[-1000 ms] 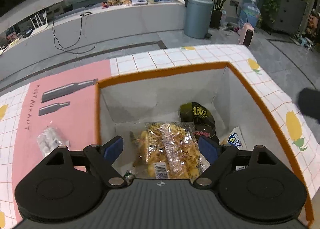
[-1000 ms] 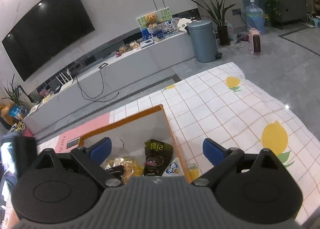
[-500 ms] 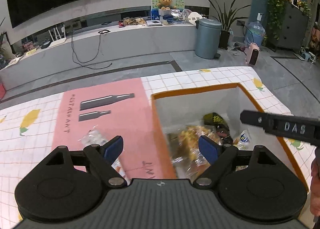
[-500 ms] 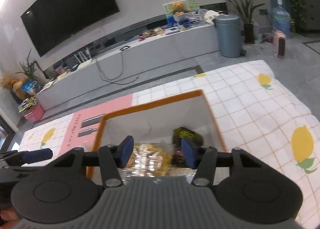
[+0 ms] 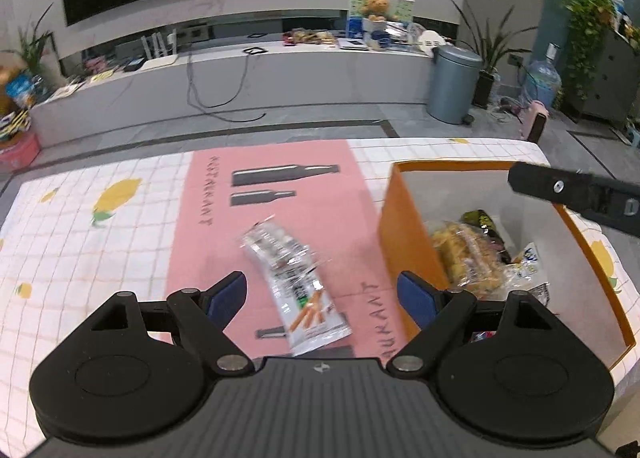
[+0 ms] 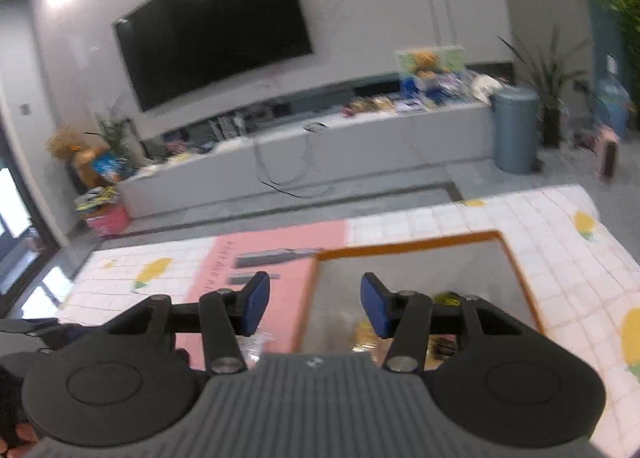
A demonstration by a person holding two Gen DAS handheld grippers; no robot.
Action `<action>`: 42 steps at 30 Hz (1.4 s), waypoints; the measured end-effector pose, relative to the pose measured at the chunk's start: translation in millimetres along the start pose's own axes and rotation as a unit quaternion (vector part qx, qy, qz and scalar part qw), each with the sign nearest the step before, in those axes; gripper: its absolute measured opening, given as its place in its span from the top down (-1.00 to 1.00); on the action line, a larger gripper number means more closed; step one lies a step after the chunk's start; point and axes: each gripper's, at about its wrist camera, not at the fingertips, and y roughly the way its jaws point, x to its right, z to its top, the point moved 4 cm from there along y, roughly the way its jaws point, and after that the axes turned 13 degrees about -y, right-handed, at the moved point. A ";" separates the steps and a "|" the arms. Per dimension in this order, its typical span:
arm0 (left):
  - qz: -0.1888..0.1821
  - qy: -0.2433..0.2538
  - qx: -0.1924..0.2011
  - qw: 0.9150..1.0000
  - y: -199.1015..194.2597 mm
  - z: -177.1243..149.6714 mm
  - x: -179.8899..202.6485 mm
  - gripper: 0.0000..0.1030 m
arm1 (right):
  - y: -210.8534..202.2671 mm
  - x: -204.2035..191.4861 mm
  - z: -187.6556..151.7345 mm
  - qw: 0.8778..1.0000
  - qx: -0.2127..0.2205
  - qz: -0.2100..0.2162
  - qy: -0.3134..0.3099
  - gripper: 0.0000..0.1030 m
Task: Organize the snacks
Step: 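Move both tools back to the clear white-ball pack and spicy-strip bag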
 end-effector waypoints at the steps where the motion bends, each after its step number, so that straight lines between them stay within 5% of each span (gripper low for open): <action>1: 0.001 -0.003 0.003 1.000 -1.9 -1.2 -7.2 -0.93 | -2.7 -8.0 0.6 1.000 0.015 -0.002 -0.010 0.01; 9: 0.024 -0.044 0.014 0.999 -7.6 -21.8 -61.9 -0.93 | -11.0 -83.1 -28.4 0.994 0.075 0.035 -0.073 0.01; 14: 0.038 -0.064 0.012 0.997 -5.7 -37.9 -95.5 -0.93 | -5.3 -126.0 -45.9 0.987 0.071 0.038 -0.136 -0.09; 18: 0.034 -0.073 0.005 0.997 0.7 -45.8 -117.7 -0.93 | 14.6 -131.6 -52.7 0.992 0.044 0.038 -0.111 -0.48; 27: 0.055 -0.071 -0.010 0.996 37.4 -42.1 -149.1 -0.93 | 68.1 -142.5 -73.9 0.992 -0.007 0.011 -0.126 -0.88; 42: 0.070 -0.089 -0.070 0.991 69.5 -38.4 -180.9 -0.86 | 185.8 -137.9 -73.8 0.992 -0.044 -0.044 -0.112 -0.94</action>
